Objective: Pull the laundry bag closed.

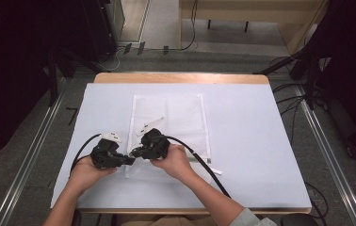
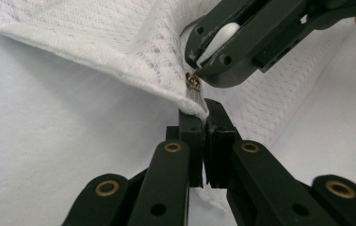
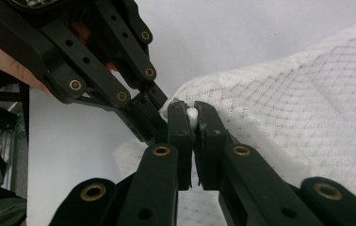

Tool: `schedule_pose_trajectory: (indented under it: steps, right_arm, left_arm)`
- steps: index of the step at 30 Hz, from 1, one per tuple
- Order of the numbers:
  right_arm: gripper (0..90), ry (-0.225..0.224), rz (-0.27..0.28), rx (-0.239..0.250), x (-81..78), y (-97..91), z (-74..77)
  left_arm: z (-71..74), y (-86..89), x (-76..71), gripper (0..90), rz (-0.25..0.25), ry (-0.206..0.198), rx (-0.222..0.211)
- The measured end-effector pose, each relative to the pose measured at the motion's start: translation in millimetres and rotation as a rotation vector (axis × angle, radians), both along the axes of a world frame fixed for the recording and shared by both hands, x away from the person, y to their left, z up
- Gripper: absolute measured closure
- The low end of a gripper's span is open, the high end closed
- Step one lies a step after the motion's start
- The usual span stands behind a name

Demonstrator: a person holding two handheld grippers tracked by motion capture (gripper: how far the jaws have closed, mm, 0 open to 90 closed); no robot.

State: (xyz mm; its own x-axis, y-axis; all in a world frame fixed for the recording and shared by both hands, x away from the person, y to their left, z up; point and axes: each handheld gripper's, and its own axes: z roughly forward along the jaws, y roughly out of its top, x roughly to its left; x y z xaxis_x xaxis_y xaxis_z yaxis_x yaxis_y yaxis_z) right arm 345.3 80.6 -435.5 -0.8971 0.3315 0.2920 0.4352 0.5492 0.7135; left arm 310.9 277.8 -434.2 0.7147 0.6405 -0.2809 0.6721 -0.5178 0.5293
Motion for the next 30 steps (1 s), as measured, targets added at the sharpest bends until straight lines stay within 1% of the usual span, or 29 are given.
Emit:
schedule_pose_trajectory:
  steps: [2,3,4,5,6,7,9,10,13,14,15,16,17,19,20,22,23,24,25,26,27,28,29,30]
  right_arm:
    - [88.6,0.012,-0.014,-0.001,0.6,-0.9,-0.4]
    - [88.7,0.013,-0.016,-0.004,0.6,-0.9,-0.6]
    - [88.8,0.002,-0.019,-0.006,0.1,-1.0,-1.0]
    - [88.8,0.002,-0.022,-0.013,-0.7,-1.0,-1.2]
    - [88.8,0.005,-0.023,-0.011,-0.2,-1.8,-2.0]
    - [88.8,0.017,-0.027,-0.011,0.3,-2.4,-2.6]
    - [88.8,0.013,-0.024,-0.008,-0.2,-3.8,-4.0]
    - [88.8,0.01,-0.025,-0.015,-0.7,-4.5,-4.3]
    - [88.8,0.013,-0.029,-0.015,-1.9,-7.0,-4.3]
    - [88.9,0.012,-0.037,-0.029,-2.0,-7.8,-4.3]
    - [88.9,0.008,-0.046,-0.029,-1.9,-8.4,-4.6]
    - [88.9,0.014,-0.05,-0.032,-2.2,-8.4,-4.8]
    - [88.9,0.007,-0.05,-0.039,-3.3,-8.4,-4.4]
    - [88.9,-0.006,-0.051,-0.045,-4.7,-8.7,-4.2]
    - [89.0,0.004,-0.052,-0.046,-4.8,-9.6,-3.9]
    - [89.1,-0.005,-0.077,-0.068,-4.9,-11.3,-3.9]
    - [89.0,-0.004,-0.084,-0.078,-4.0,-12.4,-5.0]
    - [89.0,-0.007,-0.104,-0.089,-3.2,-14.9,-6.1]
    - [89.0,-0.006,-0.122,-0.104,-0.5,-18.1,-8.4]
    - [88.9,0.017,-0.12,-0.091,3.4,-22.8,-11.5]
    - [88.9,0.018,-0.13,-0.082,5.6,-28.3,-13.4]
    - [88.9,0.036,-0.13,-0.075,7.0,-32.1,-14.3]
    - [88.8,0.041,-0.125,-0.071,6.9,-33.7,-14.4]
    - [88.8,0.03,-0.122,-0.081,5.9,-33.9,-13.9]
  left_arm:
    - [0.9,1.1,-0.2,88.8,0.007,-0.004,0.002]
    - [1.1,1.5,-0.4,88.9,0.016,-0.001,-0.005]
    - [1.9,2.8,-0.3,89.1,0.013,-0.004,-0.001]
    - [2.3,3.4,-0.6,89.2,0.02,-0.002,-0.007]
    - [2.5,4.1,-0.7,89.3,0.019,0.005,-0.007]
    - [2.5,4.3,-1.0,89.3,0.02,0.005,-0.006]
    - [2.7,4.5,-1.1,89.3,0.013,0.006,-0.002]
    - [2.6,4.3,-1.3,89.3,0.013,0.006,-0.003]
    - [3.2,3.9,-1.7,89.4,0.016,0.005,-0.009]
    - [3.4,4.6,-1.5,89.5,0.018,0.012,-0.02]
    - [3.4,4.8,-1.4,89.5,0.021,0.012,-0.018]
    - [3.1,4.8,-1.3,89.6,0.017,0.015,-0.022]
    - [3.4,4.4,-1.9,89.6,0.021,0.011,-0.014]
    - [4.5,4.7,-2.0,89.7,0.02,0.008,-0.016]
    - [4.9,4.5,-2.3,89.8,0.026,0.002,-0.019]
    - [5.6,6.2,-2.4,89.9,0.029,0.005,-0.029]
    - [6.1,8.7,-2.4,89.9,0.035,-0.004,-0.027]
    - [6.8,11.8,-2.6,89.9,0.039,0.009,-0.045]
    - [7.4,15.6,-3.0,89.8,0.048,0.006,-0.05]
    - [7.3,18.9,-3.2,89.8,0.059,0.013,-0.061]
    - [6.8,20.5,-2.9,89.8,0.055,0.016,-0.067]
    - [6.4,19.9,-2.5,89.7,0.055,0.013,-0.06]
    - [5.5,18.2,-1.9,89.7,0.051,0.022,-0.063]
    - [5.1,16.7,-1.7,89.6,0.041,0.019,-0.049]
